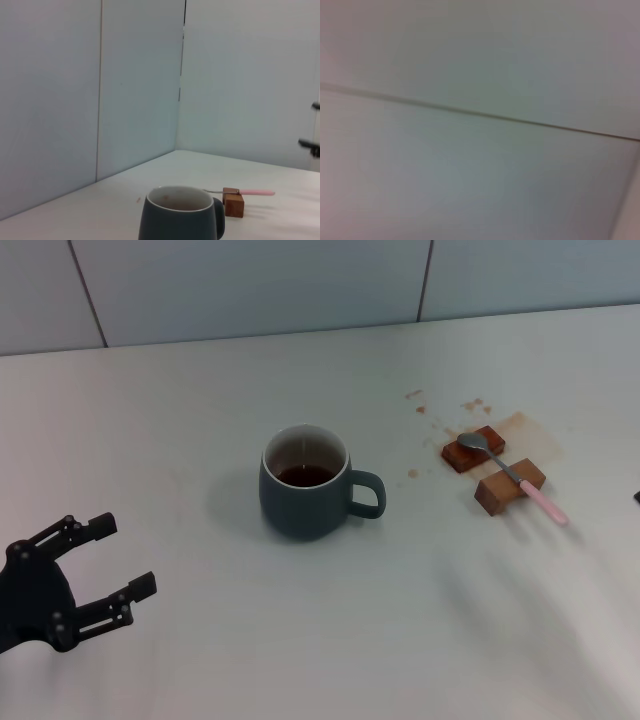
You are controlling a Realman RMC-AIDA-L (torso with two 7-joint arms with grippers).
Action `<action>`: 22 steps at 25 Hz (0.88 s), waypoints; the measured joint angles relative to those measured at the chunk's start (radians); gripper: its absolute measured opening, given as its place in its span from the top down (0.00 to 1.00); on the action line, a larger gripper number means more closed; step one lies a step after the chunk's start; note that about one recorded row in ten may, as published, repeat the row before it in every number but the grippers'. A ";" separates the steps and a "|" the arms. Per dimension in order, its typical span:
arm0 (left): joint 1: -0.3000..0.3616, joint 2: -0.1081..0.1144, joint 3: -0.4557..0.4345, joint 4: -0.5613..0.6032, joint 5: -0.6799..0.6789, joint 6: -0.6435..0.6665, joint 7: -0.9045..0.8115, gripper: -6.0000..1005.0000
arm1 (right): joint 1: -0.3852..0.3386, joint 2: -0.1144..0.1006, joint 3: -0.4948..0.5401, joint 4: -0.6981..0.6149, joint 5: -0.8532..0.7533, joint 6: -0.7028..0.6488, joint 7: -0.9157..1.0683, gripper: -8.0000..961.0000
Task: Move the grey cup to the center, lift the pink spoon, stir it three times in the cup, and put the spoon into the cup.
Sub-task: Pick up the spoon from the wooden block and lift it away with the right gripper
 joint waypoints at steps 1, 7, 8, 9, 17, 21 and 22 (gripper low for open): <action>0.000 -0.001 0.000 0.000 0.000 0.002 0.001 0.14 | 0.000 0.000 -0.003 0.000 -0.004 0.034 0.037 0.16; 0.001 -0.011 0.000 0.000 0.002 0.004 0.005 0.14 | 0.014 0.000 -0.043 0.001 -0.013 0.165 0.105 0.16; 0.001 -0.012 0.000 0.000 0.002 0.004 0.008 0.14 | 0.019 -0.001 -0.059 0.001 -0.013 0.192 0.115 0.16; 0.002 -0.014 0.000 0.000 0.002 0.004 0.012 0.14 | 0.032 -0.001 -0.091 0.001 -0.014 0.239 0.133 0.16; 0.011 -0.015 -0.002 -0.001 -0.002 0.006 0.013 0.14 | 0.064 0.000 -0.123 0.002 -0.017 0.300 0.154 0.16; 0.013 -0.015 -0.007 -0.001 -0.004 0.011 0.013 0.14 | 0.077 0.001 -0.130 0.002 -0.023 0.327 0.171 0.16; 0.013 -0.015 -0.007 -0.001 -0.004 0.013 0.013 0.14 | 0.080 0.001 -0.130 0.002 -0.025 0.331 0.172 0.16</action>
